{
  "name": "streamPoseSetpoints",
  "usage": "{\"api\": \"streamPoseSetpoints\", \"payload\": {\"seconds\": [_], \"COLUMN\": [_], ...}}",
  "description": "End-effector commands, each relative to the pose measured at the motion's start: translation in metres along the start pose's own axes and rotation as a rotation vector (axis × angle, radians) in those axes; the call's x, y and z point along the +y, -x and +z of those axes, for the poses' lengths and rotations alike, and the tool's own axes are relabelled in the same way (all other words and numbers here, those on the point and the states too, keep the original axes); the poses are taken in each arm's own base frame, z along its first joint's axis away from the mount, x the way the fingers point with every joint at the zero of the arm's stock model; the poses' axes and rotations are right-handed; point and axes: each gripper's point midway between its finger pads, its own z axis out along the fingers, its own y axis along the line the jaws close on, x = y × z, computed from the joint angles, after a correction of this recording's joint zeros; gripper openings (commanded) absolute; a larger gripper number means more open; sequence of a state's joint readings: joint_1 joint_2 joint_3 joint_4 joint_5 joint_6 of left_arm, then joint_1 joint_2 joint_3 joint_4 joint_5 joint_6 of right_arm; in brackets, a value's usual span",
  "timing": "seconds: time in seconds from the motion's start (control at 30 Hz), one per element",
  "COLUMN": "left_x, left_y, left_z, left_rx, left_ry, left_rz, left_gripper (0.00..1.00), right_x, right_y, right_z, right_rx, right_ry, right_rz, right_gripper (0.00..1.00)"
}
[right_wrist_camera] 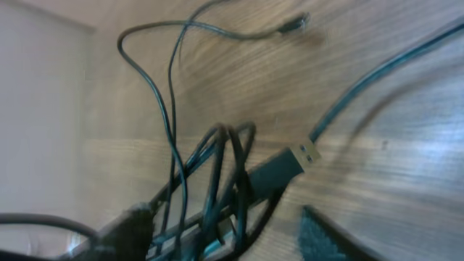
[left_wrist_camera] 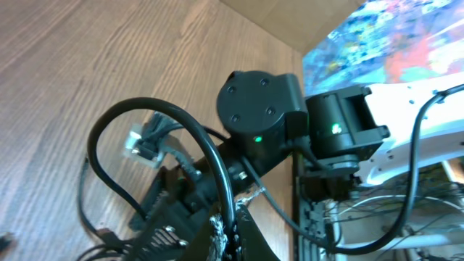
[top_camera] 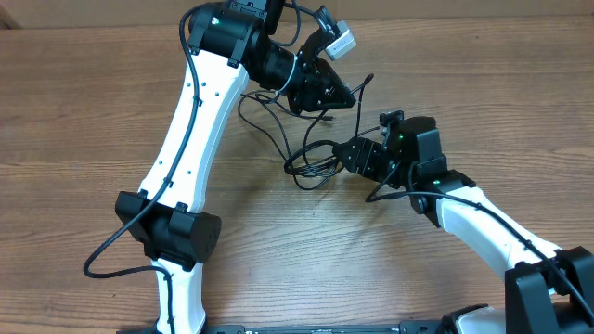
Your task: Untangle cables
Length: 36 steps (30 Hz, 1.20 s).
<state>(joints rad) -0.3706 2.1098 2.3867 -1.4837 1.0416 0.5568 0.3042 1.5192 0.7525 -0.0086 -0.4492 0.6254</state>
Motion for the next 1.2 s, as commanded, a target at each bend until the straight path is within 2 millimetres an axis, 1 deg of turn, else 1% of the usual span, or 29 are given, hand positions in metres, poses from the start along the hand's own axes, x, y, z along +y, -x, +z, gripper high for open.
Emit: {"api": "streamPoseSetpoints", "payload": {"seconds": [0.0, 0.13, 0.23, 0.27, 0.4, 0.5, 0.57, 0.6, 0.73, 0.83, 0.9, 1.0, 1.07, 1.17], "left_x": [-0.010, -0.010, 0.002, 0.008, 0.024, 0.043, 0.054, 0.057, 0.058, 0.058, 0.058, 0.056, 0.056, 0.063], "left_y": [0.005, 0.002, -0.005, -0.008, -0.015, -0.018, -0.020, -0.021, -0.023, -0.027, -0.032, -0.040, -0.044, -0.051], "left_z": [-0.002, -0.002, -0.002, -0.003, -0.008, -0.015, -0.019, -0.020, -0.017, -0.013, -0.009, -0.002, 0.001, 0.004], "left_rx": [-0.035, -0.026, 0.016, 0.033, 0.068, 0.085, 0.095, 0.100, 0.108, 0.129, 0.147, 0.177, 0.196, 0.222], "left_ry": [-0.066, -0.060, 0.008, 0.039, 0.119, 0.214, 0.278, 0.294, 0.294, 0.288, 0.282, 0.260, 0.257, 0.282], "left_rz": [-0.014, -0.024, -0.022, -0.021, -0.037, -0.076, -0.110, -0.118, -0.125, -0.140, -0.155, -0.185, -0.197, -0.237], "left_gripper": [0.04, 0.04, 0.04, 0.04, 0.04, 0.04, 0.04, 0.04, 0.04, 0.04, 0.04, 0.04, 0.04, 0.04], "right_x": [-0.010, -0.021, -0.022, -0.023, -0.028, -0.027, -0.022, -0.018, 0.005, 0.024, 0.035, 0.045, 0.049, 0.055], "right_y": [0.025, 0.032, 0.031, 0.028, 0.014, 0.012, 0.017, 0.021, 0.038, 0.050, 0.059, 0.074, 0.081, 0.088], "right_z": [-0.006, -0.008, -0.009, -0.010, -0.021, -0.038, -0.052, -0.059, -0.082, -0.093, -0.096, -0.096, -0.093, -0.084], "right_rx": [-0.131, -0.173, -0.165, -0.154, -0.075, -0.037, -0.029, -0.032, -0.042, -0.054, -0.082, -0.139, -0.167, -0.189], "right_ry": [-0.106, -0.167, -0.177, -0.186, -0.211, -0.250, -0.272, -0.284, -0.290, -0.271, -0.250, -0.216, -0.199, -0.174], "right_rz": [-0.025, -0.023, -0.067, -0.062, -0.021, -0.011, -0.035, -0.046, -0.137, -0.180, -0.195, -0.221, -0.234, -0.253], "right_gripper": [0.39, 0.15, 0.05, 0.04, 0.04, 0.04, 0.04, 0.04, 0.04, 0.04, 0.04, 0.04, 0.04, 0.04]}}
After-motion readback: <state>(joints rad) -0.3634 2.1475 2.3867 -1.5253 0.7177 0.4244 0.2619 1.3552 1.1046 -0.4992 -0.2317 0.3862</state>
